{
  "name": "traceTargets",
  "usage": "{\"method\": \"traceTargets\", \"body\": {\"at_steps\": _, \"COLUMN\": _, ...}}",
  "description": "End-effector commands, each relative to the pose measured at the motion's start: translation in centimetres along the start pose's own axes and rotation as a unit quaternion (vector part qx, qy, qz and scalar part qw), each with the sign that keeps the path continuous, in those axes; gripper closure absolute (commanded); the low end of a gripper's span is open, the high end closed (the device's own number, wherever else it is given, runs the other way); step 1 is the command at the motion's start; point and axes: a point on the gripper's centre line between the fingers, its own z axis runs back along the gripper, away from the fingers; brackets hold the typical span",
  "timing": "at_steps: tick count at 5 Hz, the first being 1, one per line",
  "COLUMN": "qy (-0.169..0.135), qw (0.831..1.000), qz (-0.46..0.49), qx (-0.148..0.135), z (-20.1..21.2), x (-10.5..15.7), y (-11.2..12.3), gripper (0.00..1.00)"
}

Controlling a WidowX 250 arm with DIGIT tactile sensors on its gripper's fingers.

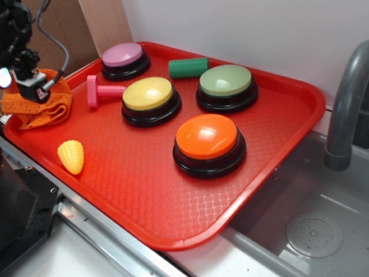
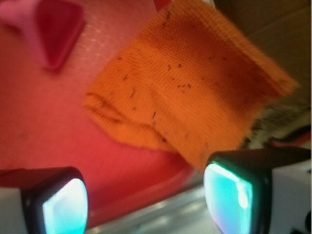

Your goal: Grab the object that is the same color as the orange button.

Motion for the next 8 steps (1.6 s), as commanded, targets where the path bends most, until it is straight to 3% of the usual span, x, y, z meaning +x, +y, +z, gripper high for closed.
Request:
{"method": "traceTargets", "body": {"at_steps": 1, "qy": 0.004, "qw": 1.000, "qz": -0.001, "qx": 0.020, "z": -2.9, "x": 1.7, "y": 1.5, "gripper": 0.00}}
{"method": "traceTargets", "body": {"at_steps": 2, "qy": -0.012, "qw": 0.999, "qz": -0.029, "qx": 0.009, "z": -3.5, "x": 2.7, "y": 1.0, "gripper": 0.00}}
{"method": "traceTargets", "body": {"at_steps": 3, "qy": -0.042, "qw": 0.997, "qz": -0.062, "qx": 0.000, "z": -4.2, "x": 2.9, "y": 0.6, "gripper": 1.00}}
{"method": "traceTargets", "body": {"at_steps": 5, "qy": -0.030, "qw": 0.998, "qz": -0.060, "qx": -0.013, "z": -4.6, "x": 2.8, "y": 0.7, "gripper": 1.00}}
{"method": "traceTargets", "body": {"at_steps": 8, "qy": -0.011, "qw": 0.998, "qz": -0.061, "qx": -0.011, "z": -4.9, "x": 3.0, "y": 0.6, "gripper": 1.00}}
